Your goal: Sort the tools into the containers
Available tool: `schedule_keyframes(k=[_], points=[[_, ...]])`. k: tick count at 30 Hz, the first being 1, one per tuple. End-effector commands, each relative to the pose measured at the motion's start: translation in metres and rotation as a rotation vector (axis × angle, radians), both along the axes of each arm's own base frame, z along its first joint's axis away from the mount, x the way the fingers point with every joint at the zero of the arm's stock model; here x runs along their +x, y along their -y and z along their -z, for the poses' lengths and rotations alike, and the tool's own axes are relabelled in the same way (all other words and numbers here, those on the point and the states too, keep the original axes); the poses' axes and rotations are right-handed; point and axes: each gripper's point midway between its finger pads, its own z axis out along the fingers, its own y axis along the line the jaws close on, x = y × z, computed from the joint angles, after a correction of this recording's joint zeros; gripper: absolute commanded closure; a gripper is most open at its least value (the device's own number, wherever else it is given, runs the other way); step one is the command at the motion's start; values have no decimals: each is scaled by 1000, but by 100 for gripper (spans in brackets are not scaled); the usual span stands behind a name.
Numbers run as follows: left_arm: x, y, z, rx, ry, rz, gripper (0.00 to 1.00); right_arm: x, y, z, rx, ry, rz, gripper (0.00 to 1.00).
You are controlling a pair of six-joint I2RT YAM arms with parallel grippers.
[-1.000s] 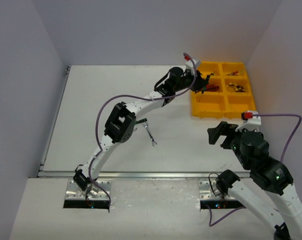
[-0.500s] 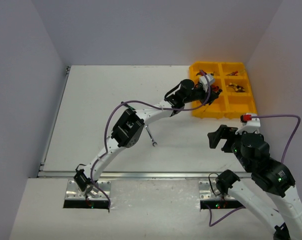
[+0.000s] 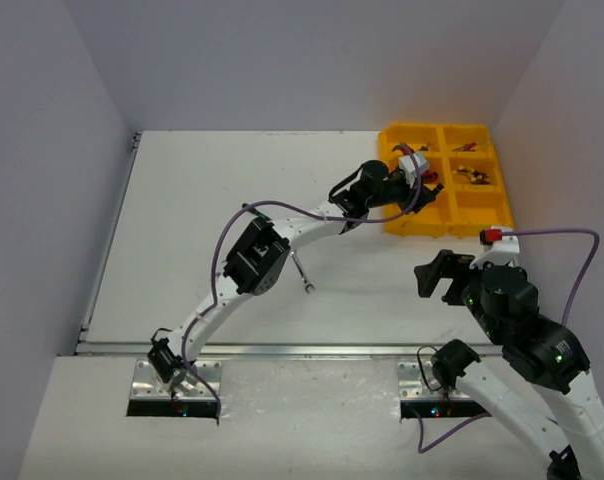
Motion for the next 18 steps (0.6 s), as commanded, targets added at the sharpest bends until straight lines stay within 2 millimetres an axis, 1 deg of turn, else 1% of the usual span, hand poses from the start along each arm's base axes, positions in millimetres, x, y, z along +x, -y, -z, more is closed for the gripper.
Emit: schedule_keyframes(k=[1, 4, 9, 10, 12, 13, 14, 15, 18], points=[[-18, -13, -96, -121, 128, 69, 100, 6, -2, -6, 8, 18, 10, 1], [-20, -18, -106, -124, 148, 78, 100, 6, -3, -5, 4, 14, 4, 1], [-16, -22, -112, -129, 170, 108, 100, 7, -1, -6, -2, 18, 10, 1], [-12, -22, -109, -128, 175, 108, 99, 7, -1, -6, -5, 18, 11, 1], [-2, -21, -94, -120, 181, 96, 96, 7, -1, -6, -9, 16, 10, 1], [1, -21, -94, -127, 188, 88, 96, 8, -2, -5, -9, 14, 8, 1], [5, -20, -88, -130, 184, 82, 95, 7, -2, -4, -10, 11, 7, 1], [11, -19, -77, -128, 174, 77, 95, 7, -2, -4, -9, 11, 7, 1], [25, -18, -66, -159, 160, 46, 96, 7, -1, -3, -12, 12, 9, 1]])
